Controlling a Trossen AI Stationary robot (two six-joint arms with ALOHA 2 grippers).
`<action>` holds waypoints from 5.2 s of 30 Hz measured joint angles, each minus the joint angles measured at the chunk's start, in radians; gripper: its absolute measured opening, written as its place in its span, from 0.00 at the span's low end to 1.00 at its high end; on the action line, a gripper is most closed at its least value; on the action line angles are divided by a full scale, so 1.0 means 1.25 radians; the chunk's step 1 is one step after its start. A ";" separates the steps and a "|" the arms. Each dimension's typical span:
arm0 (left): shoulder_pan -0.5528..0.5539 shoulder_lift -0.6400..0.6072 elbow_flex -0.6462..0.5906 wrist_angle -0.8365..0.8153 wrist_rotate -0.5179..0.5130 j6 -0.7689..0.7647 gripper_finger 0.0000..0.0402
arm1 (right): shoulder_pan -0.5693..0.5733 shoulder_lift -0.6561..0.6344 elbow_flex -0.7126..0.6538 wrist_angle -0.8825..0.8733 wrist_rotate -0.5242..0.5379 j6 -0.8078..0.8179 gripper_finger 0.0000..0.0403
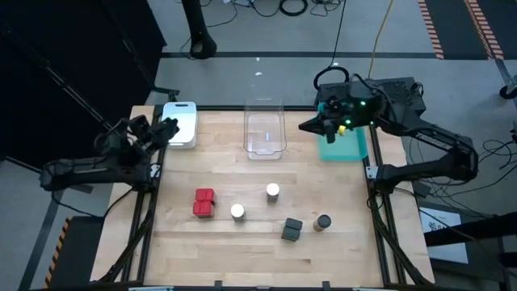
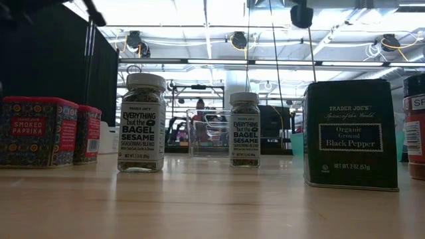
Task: Sort spices by type
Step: Put the right white seasoning bottle into the green bin
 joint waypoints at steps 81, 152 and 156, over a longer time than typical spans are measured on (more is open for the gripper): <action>-0.076 0.177 0.418 -1.019 0.015 0.092 0.01 | 0.366 0.525 0.194 -0.365 0.281 0.261 0.05; -0.076 0.189 0.418 -1.051 -0.001 0.070 0.01 | 0.331 0.544 0.268 -0.584 0.123 0.355 0.43; -0.076 0.190 0.418 -1.049 -0.003 0.055 0.01 | 0.303 0.456 0.273 -0.664 0.120 0.314 0.43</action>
